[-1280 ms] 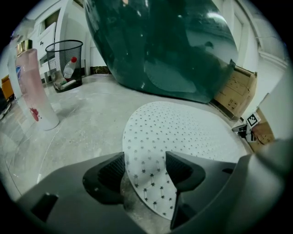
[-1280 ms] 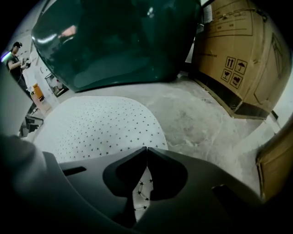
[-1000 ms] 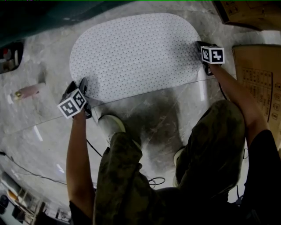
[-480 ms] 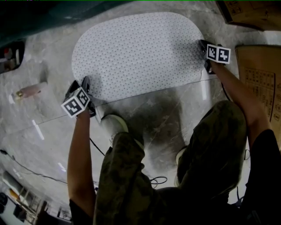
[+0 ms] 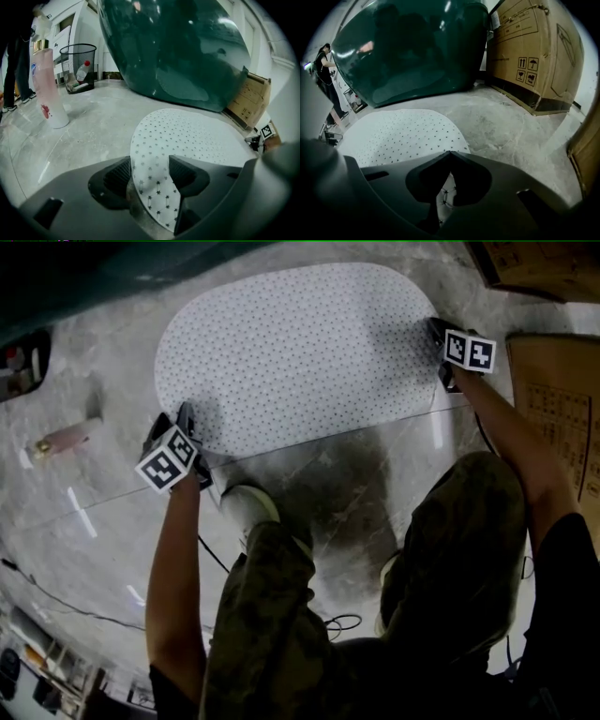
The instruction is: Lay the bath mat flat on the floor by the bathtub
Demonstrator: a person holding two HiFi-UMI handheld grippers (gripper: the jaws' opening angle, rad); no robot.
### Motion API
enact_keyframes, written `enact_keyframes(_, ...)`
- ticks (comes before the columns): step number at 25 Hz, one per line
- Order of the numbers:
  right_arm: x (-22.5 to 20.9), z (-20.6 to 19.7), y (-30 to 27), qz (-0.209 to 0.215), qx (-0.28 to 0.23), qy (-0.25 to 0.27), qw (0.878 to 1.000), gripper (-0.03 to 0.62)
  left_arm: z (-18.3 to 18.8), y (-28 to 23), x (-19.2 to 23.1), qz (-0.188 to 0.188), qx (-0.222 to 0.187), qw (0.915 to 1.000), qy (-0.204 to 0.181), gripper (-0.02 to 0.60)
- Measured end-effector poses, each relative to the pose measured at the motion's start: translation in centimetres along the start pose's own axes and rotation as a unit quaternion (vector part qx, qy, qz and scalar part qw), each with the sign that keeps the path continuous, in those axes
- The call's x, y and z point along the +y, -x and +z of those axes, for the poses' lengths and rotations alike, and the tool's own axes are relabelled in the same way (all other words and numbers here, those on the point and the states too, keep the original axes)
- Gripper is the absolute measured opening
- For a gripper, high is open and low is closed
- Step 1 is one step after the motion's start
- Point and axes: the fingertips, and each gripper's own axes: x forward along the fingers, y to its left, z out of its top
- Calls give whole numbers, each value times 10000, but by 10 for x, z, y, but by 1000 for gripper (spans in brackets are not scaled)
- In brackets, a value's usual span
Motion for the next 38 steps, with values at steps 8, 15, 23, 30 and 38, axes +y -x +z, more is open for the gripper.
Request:
enact_keyframes(8, 1, 10, -5, -110, -173, 73, 9998, 23, 5, 0, 2, 106, 87, 9995, 299, 268)
enact_keyframes(15, 6, 18, -1, -517, -223, 474, 9973, 23, 11, 3, -1, 14, 69, 9998, 168, 268)
enact_keyframes(23, 70, 0, 7, 818, -322, 1038, 9907, 23, -9, 3, -61, -846, 186, 9709, -2232, 268)
enact_keyframes(30, 69, -5, 2, 744, -104, 1176, 9902, 23, -20, 4, -54, -943, 284, 9796, -1751, 260)
enact_keyframes(38, 64, 23, 19, 791, -878, 941, 9885, 23, 1, 18, -48, -1413, 102, 9798, -1413, 238)
